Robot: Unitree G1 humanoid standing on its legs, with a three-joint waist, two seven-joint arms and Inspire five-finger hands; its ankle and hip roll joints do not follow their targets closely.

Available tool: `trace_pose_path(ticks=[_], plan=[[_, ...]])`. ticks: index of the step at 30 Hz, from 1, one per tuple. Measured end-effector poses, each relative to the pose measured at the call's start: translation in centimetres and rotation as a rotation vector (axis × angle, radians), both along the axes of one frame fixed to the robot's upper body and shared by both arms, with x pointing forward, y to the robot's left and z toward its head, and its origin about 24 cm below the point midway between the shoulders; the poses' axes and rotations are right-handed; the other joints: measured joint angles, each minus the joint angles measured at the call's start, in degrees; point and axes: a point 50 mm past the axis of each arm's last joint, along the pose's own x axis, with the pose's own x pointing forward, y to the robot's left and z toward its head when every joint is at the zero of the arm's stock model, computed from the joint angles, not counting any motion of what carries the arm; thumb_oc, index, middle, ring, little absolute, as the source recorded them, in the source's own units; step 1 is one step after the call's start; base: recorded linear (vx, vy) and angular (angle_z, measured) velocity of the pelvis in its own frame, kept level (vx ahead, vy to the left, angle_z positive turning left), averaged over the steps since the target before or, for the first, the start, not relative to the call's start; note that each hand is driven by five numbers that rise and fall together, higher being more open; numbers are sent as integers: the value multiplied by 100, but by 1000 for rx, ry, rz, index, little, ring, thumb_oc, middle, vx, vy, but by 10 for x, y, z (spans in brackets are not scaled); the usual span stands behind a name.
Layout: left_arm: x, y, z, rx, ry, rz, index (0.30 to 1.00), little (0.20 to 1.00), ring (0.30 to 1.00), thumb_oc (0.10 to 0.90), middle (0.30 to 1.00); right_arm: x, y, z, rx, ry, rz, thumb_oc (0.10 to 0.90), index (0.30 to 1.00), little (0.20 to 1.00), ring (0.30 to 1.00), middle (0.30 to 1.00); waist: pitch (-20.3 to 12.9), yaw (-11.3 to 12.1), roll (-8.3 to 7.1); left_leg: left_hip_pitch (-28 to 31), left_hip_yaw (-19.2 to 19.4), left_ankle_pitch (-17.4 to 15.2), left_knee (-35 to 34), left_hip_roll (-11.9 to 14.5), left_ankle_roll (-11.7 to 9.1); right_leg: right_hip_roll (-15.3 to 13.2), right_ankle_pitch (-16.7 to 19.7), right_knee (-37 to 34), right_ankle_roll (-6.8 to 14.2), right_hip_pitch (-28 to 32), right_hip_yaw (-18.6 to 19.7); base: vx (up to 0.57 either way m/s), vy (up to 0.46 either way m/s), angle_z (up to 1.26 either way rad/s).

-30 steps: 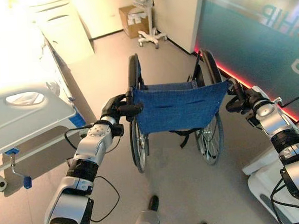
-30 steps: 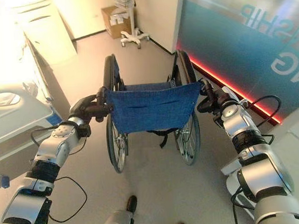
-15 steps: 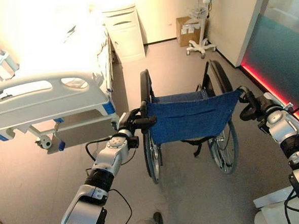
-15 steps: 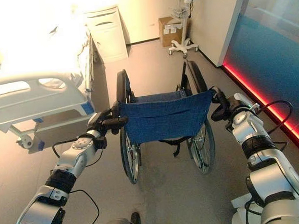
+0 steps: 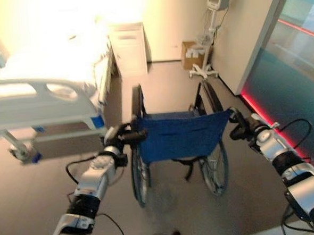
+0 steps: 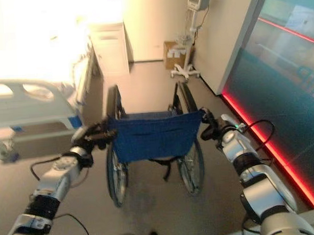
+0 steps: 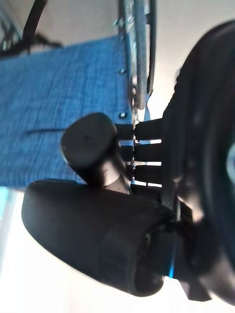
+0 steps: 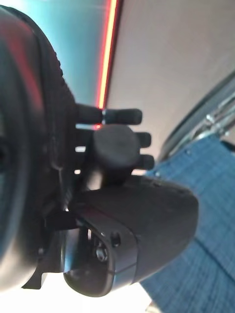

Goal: Push the wheelchair next to the bed

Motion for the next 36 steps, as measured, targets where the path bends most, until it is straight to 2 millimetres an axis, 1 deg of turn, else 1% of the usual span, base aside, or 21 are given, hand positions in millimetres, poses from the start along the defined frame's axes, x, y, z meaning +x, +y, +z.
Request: trace_pose_path(ticks=[1, 2, 3, 4, 5, 6, 8, 10, 11, 12, 15, 16, 19, 23, 28, 30, 32, 33, 34, 35, 36], plan=[[6, -2, -1, 7, 15, -7, 300, 300, 300, 400, 300, 1, -2, 2, 3, -16, -6, 400, 300, 300, 300, 300, 11, -26, 110, 60, -432, -64, -3, -42, -116, -395, -155, -59, -132, -100, -25, 344, -565, 30], [10, -3, 1, 15, 17, -11, 300, 300, 300, 400, 300, 5, -2, 9, 8, -41, -3, 400, 300, 300, 300, 300, 72, -3, 309, 96, -660, -60, 14, 6, -125, -639, -202, -617, -272, -153, -110, 263, -449, 4], [15, -3, 3, 19, 19, -9, 300, 300, 300, 400, 300, 8, -3, 17, 2, -67, 1, 400, 300, 300, 300, 300, 187, -70, 499, 115, -873, -72, 74, 56, -146, -848, -100, -1236, -219, -271, 13, 276, -488, 12], [17, -3, 5, 21, 17, -9, 300, 300, 300, 400, 300, 10, -2, 20, 1, -77, 4, 400, 300, 300, 300, 300, 224, -97, 562, 103, -949, -73, 92, 76, -157, -915, 34, -1593, -174, -322, 127, 233, -465, 54], [21, -3, 7, 22, 17, -13, 300, 300, 300, 400, 300, 11, -3, 24, -3, -90, -1, 400, 300, 300, 300, 300, 292, -184, 562, 102, -1196, -29, 85, 76, -256, -1127, 346, -2295, -26, -447, 412, 192, -454, 91], [25, -3, 14, 26, -1, -19, 300, 300, 300, 400, 300, 12, -3, 25, -2, -100, -4, 400, 300, 300, 300, 300, 321, -350, 476, -47, -1444, -68, 108, 95, -302, -1148, 637, -3010, 39, -445, 855, 114, -318, 112], [30, 1, 27, 45, -40, -30, 300, 300, 300, 400, 300, 12, -1, 27, -1, -110, -8, 400, 300, 300, 300, 300, 436, -460, 199, -183, -1483, -120, 180, 142, -424, -1279, 1093, -3429, 64, -502, 1028, 227, -375, 102], [31, 1, 36, 44, -72, -34, 300, 300, 300, 400, 300, 12, 0, 29, 10, -118, -11, 400, 300, 300, 300, 300, 420, -529, -48, -404, -1441, -254, 419, 229, -615, -1142, 1089, -3288, 20, -439, 995, 277, -313, 82], [31, 4, 39, 48, -79, -29, 300, 300, 300, 400, 300, 12, 2, 32, 12, -125, -6, 400, 300, 300, 300, 300, 419, -591, -235, -498, -1229, -321, 527, 270, -720, -992, 1088, -3327, 20, -263, 1001, 310, -227, 94], [31, 2, 39, 32, -83, -26, 300, 300, 300, 400, 300, 13, 1, 37, 9, -135, -2, 400, 300, 300, 300, 300, 450, -697, -267, -577, -1037, -387, 663, 347, -824, -862, 1398, -3473, -173, -76, 1139, 325, -240, 107], [24, -12, 27, -7, -69, -35, 300, 300, 300, 400, 300, 7, -18, 53, -39, -153, 5, 400, 300, 300, 300, 300, 447, -751, 24, -463, 23, -391, 606, 987, -889, -670, 1282, -3455, -368, 93, 773, 197, -202, 70], [21, -19, 22, -27, -67, -38, 300, 300, 300, 400, 300, 5, -24, 56, -55, -151, 3, 400, 300, 300, 300, 300, 430, -752, 131, -436, 101, -337, 641, 1070, -953, -619, 1199, -3423, -380, 159, 658, 159, -205, 54], [21, -38, 16, -55, -64, -52, 300, 300, 300, 400, 300, 0, -39, 56, -91, -136, -27, 400, 300, 300, 300, 300, 393, -752, 196, -392, 49, -190, 525, 1092, -1194, -532, 1013, -3366, -410, 312, 391, 133, -132, 59], [22, -41, 18, -60, -77, -52, 300, 300, 300, 400, 300, -1, -42, 57, -98, -138, -26, 400, 300, 300, 300, 300, 361, -763, 204, -383, 15, -144, 496, 1175, -1293, -445, 654, -3057, -489, 246, 406, 177, -187, 26], [23, -32, 14, -41, -52, -43, 300, 300, 300, 400, 300, -2, -33, 37, -50, -111, -29, 400, 300, 300, 300, 300, 332, -820, -108, -446, 154, -129, 869, 1203, -1311, -462, 282, -2731, -578, 299, 376, 234, -87, 19], [20, -31, 7, -37, -28, -46, 300, 300, 300, 400, 300, -5, -32, 31, -46, -107, -31, 400, 300, 300, 300, 300, 275, -744, -90, -365, 126, -137, 889, 1177, -1318, -436, 281, -2835, -561, 445, 420, 222, 12, 1], [19, -30, 3, -26, -13, -50, 300, 300, 300, 400, 300, -7, -30, 23, -40, -97, -46, 400, 300, 300, 300, 300, 346, -724, -242, -981, 17, -190, 2216, 1254, -1363, -273, 331, -3212, -718, 715, 886, 280, 24, 15], [20, -31, 7, -22, -28, -54, 300, 300, 300, 400, 300, -7, -29, 17, -39, -87, -56, 400, 300, 300, 300, 300, 374, -632, -376, -1473, -229, -466, 2098, 1041, -1832, -268, 408, -3455, -785, 786, 1245, 334, 55, -14], [19, -32, 7, -22, -35, -58, 300, 300, 300, 400, 300, -8, -31, 19, -44, -90, -58, 400, 300, 300, 300, 300, 378, -548, -341, -1510, -337, -443, 1532, 909, -1849, -259, 417, -3488, -801, 805, 1403, 366, 94, -58], [16, -34, 6, -29, -39, -59, 300, 300, 300, 400, 300, -7, -34, 24, -51, -102, -58, 400, 300, 300, 300, 300, 413, -444, -182, -1468, -389, -423, 882, 835, -1830, -176, 423, -3525, -803, 802, 1558, 257, 100, -87], [13, -32, 2, -37, -31, -50, 300, 300, 300, 400, 300, -6, -33, 24, -45, -106, -50, 400, 300, 300, 300, 300, 399, -325, -42, -1467, -382, -430, 827, 872, -1815, -153, 424, -3488, -801, 818, 1615, 287, 124, -135]])
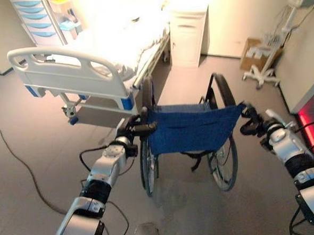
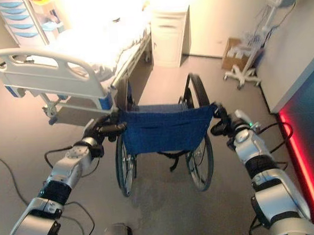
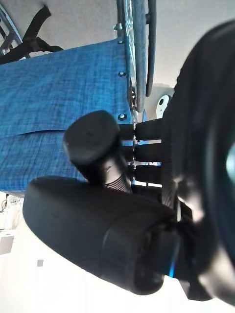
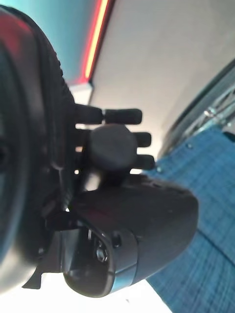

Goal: Push the wheelchair next to the bed

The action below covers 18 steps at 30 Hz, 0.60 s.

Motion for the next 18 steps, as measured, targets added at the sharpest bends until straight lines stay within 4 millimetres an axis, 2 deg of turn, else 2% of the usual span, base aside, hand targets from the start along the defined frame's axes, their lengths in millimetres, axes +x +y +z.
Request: trace_pose_path(ticks=[1, 2, 3, 5, 8, 9, 10, 11, 13, 15, 17, 18], plan=[[-8, 4, -9, -12, 20, 16, 300, 300, 300, 400, 300, 0, 3, -2, 2, 3, 17, 400, 300, 300, 300, 300, -115, 175, 242, 83, 18, -33, 52, 0, -10, -2, -6, 16, 9, 46, -3, 367, 124, -144], [-14, 8, -13, -19, 29, 26, 300, 300, 300, 400, 300, 0, 7, -3, 23, 4, 31, 400, 300, 300, 300, 300, -209, 266, 412, 252, 69, 46, 14, -38, 171, -23, -30, 10, 51, 100, -52, 408, 140, -126], [-15, 10, -12, -22, 27, 33, 300, 300, 300, 400, 300, -1, 9, -4, 30, 2, 39, 400, 300, 300, 300, 300, -213, 298, 401, 281, 145, 77, -31, -29, 221, -54, -44, 10, 95, 120, -138, 343, 126, -66], [-8, 20, -3, 4, 11, 34, 300, 300, 300, 400, 300, 0, 17, -8, 83, -4, 45, 400, 300, 300, 300, 300, -246, 187, 108, 453, 309, 87, -353, -273, 233, -397, -50, -43, 106, 130, -387, 228, 125, -15], [6, 31, 13, 47, -4, 34, 300, 300, 300, 400, 300, 3, 29, -14, 133, -13, 39, 400, 300, 300, 300, 300, -234, 196, -131, 540, 470, 92, -499, -369, 246, -544, 70, 264, 231, -18, -622, 215, 172, -21], [8, 32, 14, 50, -2, 34, 300, 300, 300, 400, 300, 4, 30, -13, 137, -16, 40, 400, 300, 300, 300, 300, -229, 196, -120, 564, 457, 91, -523, -364, 248, -588, 138, 424, 372, -92, -674, 213, 107, -20], [11, 33, 15, 71, 0, 40, 300, 300, 300, 400, 300, 6, 32, -11, 141, -26, 43, 400, 300, 300, 300, 300, -191, 147, 27, 708, 453, 155, -708, -322, 345, -610, 299, 950, 653, -336, -759, 202, 34, -7], [13, 34, 15, 85, 6, 42, 300, 300, 300, 400, 300, 6, 34, -12, 146, -25, 43, 400, 300, 300, 300, 300, -196, 64, 82, 829, 468, 170, -872, -287, 366, -650, 390, 1272, 746, -455, -781, 157, 14, 1], [14, 35, 18, 103, 1, 40, 300, 300, 300, 400, 300, 6, 36, -14, 159, -20, 38, 400, 300, 300, 300, 300, -194, -22, 84, 888, 611, 292, -957, -233, 548, -681, 366, 1668, 703, -639, -764, 112, -80, 10], [14, 37, 18, 106, 1, 43, 300, 300, 300, 400, 300, 6, 37, -15, 169, -20, 39, 400, 300, 300, 300, 300, -172, -45, 95, 962, 645, 292, -965, -236, 548, -640, 252, 1654, 579, -757, -755, 170, -155, -4], [14, 38, 17, 114, 7, 48, 300, 300, 300, 400, 300, 7, 39, -13, 194, -27, 37, 400, 300, 300, 300, 300, -132, -70, 167, 1021, 613, 291, -976, -275, 548, -465, 202, 1182, 436, -870, -788, 138, -174, -2], [14, 38, 17, 118, 6, 55, 300, 300, 300, 400, 300, 8, 40, -11, 195, -35, 39, 400, 300, 300, 300, 300, -144, -124, 137, 1007, 642, 291, -984, -310, 547, -367, 120, 630, 290, -971, -813, 242, -258, 42]])
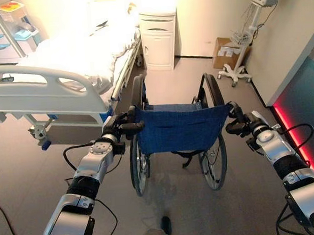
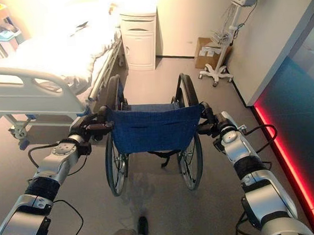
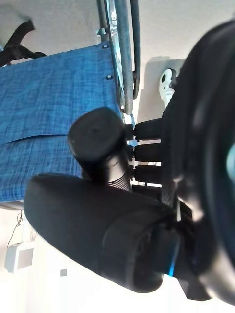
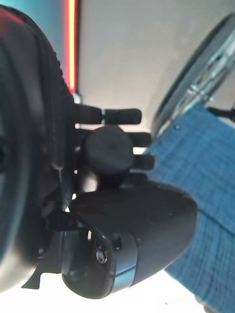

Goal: Push the wheelchair next to the bed

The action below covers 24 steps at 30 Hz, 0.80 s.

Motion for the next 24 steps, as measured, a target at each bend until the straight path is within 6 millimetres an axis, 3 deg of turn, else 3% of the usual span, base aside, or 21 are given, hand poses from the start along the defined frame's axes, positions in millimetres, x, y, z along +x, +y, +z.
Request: trace_pose_path(ticks=[1, 2, 3, 4, 5, 6, 7, 10, 11, 13, 16, 19, 21, 22, 23, 24], plan=[[1, 1, 2, 6, -2, 2, 300, 300, 300, 400, 300, 1, 2, 0, 10, -8, -6, 400, 300, 300, 300, 300, 39, -211, -259, -176, 29, -160, 644, -163, 102, -225, 317, -103, -24, -57, 13, 231, -244, 53], [1, 1, 1, 5, 1, 4, 300, 300, 300, 400, 300, -1, 2, -4, 16, 2, -14, 400, 300, 300, 300, 300, 27, -271, -256, -342, 36, -408, 1643, -138, 236, -363, 348, 63, 35, -74, 25, 286, -338, 40], [-4, -1, -10, 0, 36, 10, 300, 300, 300, 400, 300, -3, 3, -7, 11, 9, -19, 400, 300, 300, 300, 300, -33, -273, -176, -242, -131, -1136, 2649, 19, 226, -375, 178, 390, 172, -93, 79, 164, -249, 3], [-6, -3, -14, -6, 49, 3, 300, 300, 300, 400, 300, -6, -2, -6, -2, 9, -23, 400, 300, 300, 300, 300, -147, -286, 123, 95, -376, -1540, 2063, 120, 451, -326, 153, 527, 225, -132, 78, 221, -379, 3], [-4, -8, -15, -22, 45, 5, 300, 300, 300, 400, 300, -8, -3, -4, 12, -3, -38, 400, 300, 300, 300, 300, -87, -343, 102, 313, -317, -1310, 1643, 83, 512, -446, 131, 808, 223, -339, 190, 142, -281, 24], [-2, -8, -12, -20, 37, 5, 300, 300, 300, 400, 300, -7, -3, -1, 8, -8, -39, 400, 300, 300, 300, 300, -98, -414, 135, 315, -320, -1208, 1514, 112, 509, -443, 155, 782, 212, -454, 190, 206, -347, 45], [2, -7, -4, -11, 13, 1, 300, 300, 300, 400, 300, -4, -2, 5, 5, -25, -36, 400, 300, 300, 300, 300, -56, -514, 73, 324, -314, -1052, 1321, 112, 451, -496, 168, 674, 221, -656, 201, 192, -271, 51], [7, -2, 6, 14, -12, 31, 300, 300, 300, 400, 300, -1, 8, 7, 39, -25, -30, 400, 300, 300, 300, 300, 21, -584, -252, 413, -94, -1065, 1317, 119, 321, -497, 378, 411, 121, -928, 286, 297, -324, 33], [6, -1, 5, 22, -2, 43, 300, 300, 300, 400, 300, -1, 9, 5, 59, -15, -30, 400, 300, 300, 300, 300, 37, -673, -234, 465, -57, -1120, 1345, 184, 232, -387, 543, 441, -5, -859, 412, 254, -248, 44], [6, -2, 4, 27, 4, 53, 300, 300, 300, 400, 300, -1, 10, 5, 61, -9, -25, 400, 300, 300, 300, 300, -3, -777, -261, 594, 63, -1098, 1312, 358, 64, -277, 603, 491, -32, -731, 350, 278, -243, 42], [6, -5, 1, 43, 5, 97, 300, 300, 300, 400, 300, 8, 15, 16, 57, -20, -1, 400, 300, 300, 300, 300, -16, -625, -9, 694, 101, -1079, 1330, 648, -124, 17, 424, 620, -221, -719, 306, 285, -233, -7], [10, -9, 1, 59, 3, 132, 300, 300, 300, 400, 300, 11, 14, 17, 48, -14, 0, 400, 300, 300, 300, 300, -14, -527, 4, 597, 28, -1160, 1729, 798, -257, 79, 41, 921, -313, -723, 182, 258, -186, 13], [9, -11, -3, 67, 15, 136, 300, 300, 300, 400, 300, 10, 13, 13, 47, -1, -4, 400, 300, 300, 300, 300, -8, -452, -21, 446, -91, -1152, 2244, 875, -255, 136, -98, 934, -390, -570, 170, 210, -105, 17], [8, -13, -7, 78, 29, 136, 300, 300, 300, 400, 300, 7, 12, 9, 45, 11, -5, 400, 300, 300, 300, 300, 24, -423, -102, 316, -227, -1070, 2625, 879, -127, 152, -62, 863, -413, -428, 204, 283, -54, 21], [6, -13, -12, 83, 46, 140, 300, 300, 300, 400, 300, 6, 12, 4, 47, 23, -6, 400, 300, 300, 300, 300, 12, -408, -115, 116, -324, -960, 3148, 877, -123, 202, -109, 685, -469, -201, 288, 401, -43, 38], [4, -16, -17, 80, 58, 139, 300, 300, 300, 400, 300, 2, 11, -3, 47, 40, -11, 400, 300, 300, 300, 300, -27, -425, -233, -93, -386, -1079, 3067, 652, -227, 201, -34, 376, -476, -20, 503, 375, -4, 39]])
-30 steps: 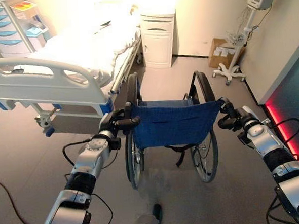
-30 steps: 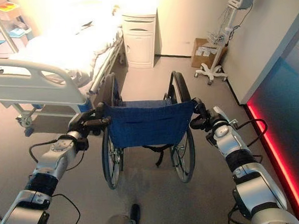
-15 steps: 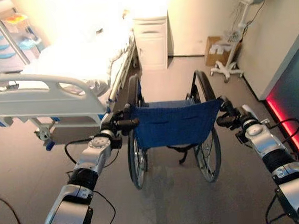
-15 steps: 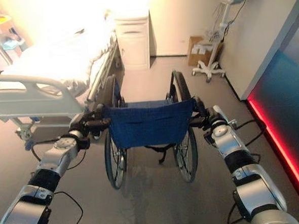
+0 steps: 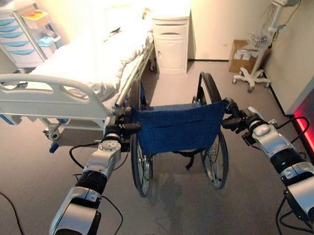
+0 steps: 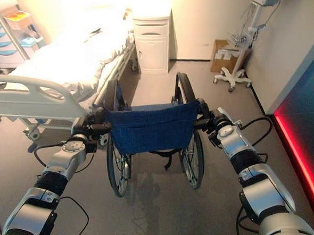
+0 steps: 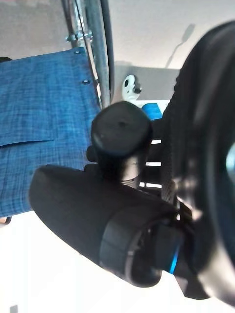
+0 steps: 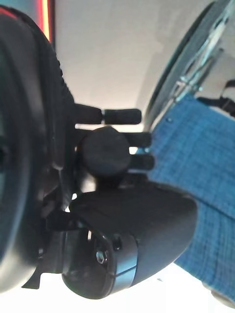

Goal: Push the wheelchair next to the bed

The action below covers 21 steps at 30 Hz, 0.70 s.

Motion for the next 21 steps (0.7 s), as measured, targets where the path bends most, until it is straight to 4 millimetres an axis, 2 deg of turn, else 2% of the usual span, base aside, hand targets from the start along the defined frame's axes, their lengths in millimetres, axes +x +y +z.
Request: trace_pose_path(ticks=[1, 2, 3, 4, 5, 6, 7, 8, 9, 10, 11, 12, 14, 15, 16, 17, 19, 21], plan=[[-1, -2, -1, 1, -1, -6, 300, 300, 300, 400, 300, -2, -2, -2, -3, 7, -4, 400, 300, 300, 300, 300, 19, 6, -87, 28, 34, 2, -366, -162, 7, -53, 36, -112, 12, 76, 52, 398, 16, 42], [-2, -6, -1, 3, -8, -20, 300, 300, 300, 400, 300, -4, -4, -5, -10, 13, -7, 400, 300, 300, 300, 300, 42, 23, -196, -81, 33, 26, -1089, -536, -39, -77, 97, -329, 42, 196, 202, 351, 22, 29], [-1, -10, 0, -5, -17, -27, 300, 300, 300, 400, 300, -5, -9, -3, -19, 13, -18, 400, 300, 300, 300, 300, 53, 25, -215, -145, 39, 71, -1523, -679, 3, -61, 132, -465, 44, 271, 243, 447, 39, 22], [-1, -16, 0, -12, -20, -34, 300, 300, 300, 400, 300, -7, -13, -4, -28, 17, -27, 400, 300, 300, 300, 300, 68, 91, -179, -288, -24, 210, -2100, -767, -199, 56, 142, -610, 42, 378, 423, 410, 42, -9], [-1, -23, 1, -27, -28, -46, 300, 300, 300, 400, 300, -10, -22, -3, -47, 22, -44, 400, 300, 300, 300, 300, 115, 211, -83, -326, -115, 375, -2662, -731, -460, 189, 142, -772, 42, 555, 640, 433, 70, -30], [-1, -26, 1, -33, -29, -50, 300, 300, 300, 400, 300, -11, -26, -3, -54, 25, -50, 400, 300, 300, 300, 300, 135, 273, 18, -324, -136, 409, -2796, -622, -516, 269, 136, -830, 39, 595, 740, 331, 93, -76], [-4, -26, -1, -37, -24, -46, 300, 300, 300, 400, 300, -11, -27, -2, -56, 22, -49, 400, 300, 300, 300, 300, 132, 419, 182, -399, -108, 406, -2631, -406, -510, 325, 117, -821, 58, 652, 882, 313, 115, -91], [-6, -25, -2, -41, -25, -41, 300, 300, 300, 400, 300, -11, -25, -3, -52, 22, -42, 400, 300, 300, 300, 300, 119, 510, 241, -402, -91, 406, -2416, -301, -511, 308, 111, -798, 66, 654, 978, 317, 136, -141], [-10, -19, -6, -49, -15, -14, 300, 300, 300, 400, 300, -9, -20, -2, -40, 13, -19, 400, 300, 300, 300, 300, 74, 619, 342, -356, -71, 381, -1897, -215, -507, 171, 92, -808, 88, 648, 1054, 280, 121, -120], [-11, -17, -6, -48, -16, -7, 300, 300, 300, 400, 300, -8, -18, 0, -37, 7, -10, 400, 300, 300, 300, 300, 69, 627, 363, -336, -51, 375, -1786, -257, -510, 74, 87, -829, 96, 640, 1061, 344, 150, -120], [-10, -13, -3, -51, -23, 5, 300, 300, 300, 400, 300, -5, -14, 4, -32, -7, 5, 400, 300, 300, 300, 300, 21, 618, 437, -284, 29, 378, -1952, -365, -465, -48, 105, -846, 144, 688, 919, 322, 144, -77], [-6, -7, 3, -41, -39, 17, 300, 300, 300, 400, 300, -2, -6, 5, -14, -16, 16, 400, 300, 300, 300, 300, 78, 579, 431, -113, 185, 478, -2212, -355, -312, -90, 24, -98, 209, 505, 437, 353, 164, -68], [-5, 9, 11, 10, -52, 24, 300, 300, 300, 400, 300, -1, 9, -4, 31, 3, 32, 400, 300, 300, 300, 300, 75, 577, 144, 217, 394, 601, -2624, -472, -123, -43, -185, 801, 267, 405, -56, 304, 157, -55], [-5, 12, 11, 17, -47, 28, 300, 300, 300, 400, 300, -1, 12, -6, 38, 9, 36, 400, 300, 300, 300, 300, 49, 590, 103, 274, 411, 612, -2670, -524, -98, -43, -165, 897, 329, 365, -132, 206, 113, -52], [-6, 14, 9, 22, -41, 34, 300, 300, 300, 400, 300, -1, 14, -7, 44, 9, 40, 400, 300, 300, 300, 300, 46, 586, 144, 360, 390, 616, -2729, -561, -39, -77, -78, 977, 481, 341, -135, 182, 80, -38], [-6, 15, 7, 24, -30, 38, 300, 300, 300, 400, 300, 0, 16, -6, 49, 4, 45, 400, 300, 300, 300, 300, -2, 482, 269, 463, 385, 770, -2903, -563, 198, -80, 126, 1067, 835, 278, -109, 239, 75, -23], [-4, 13, 8, 18, -31, 38, 300, 300, 300, 400, 300, -2, 16, -9, 55, 13, 43, 400, 300, 300, 300, 300, -72, 452, 208, 531, 401, 895, -2995, -653, 423, -212, 149, 1421, 877, 136, -105, 235, 13, -9], [-4, 11, 8, 17, -32, 34, 300, 300, 300, 400, 300, -5, 15, -15, 62, 27, 36, 400, 300, 300, 300, 300, -151, 423, 122, 584, 454, 915, -3041, -692, 452, -313, 126, 1490, 876, 31, -122, 254, -116, -4]])
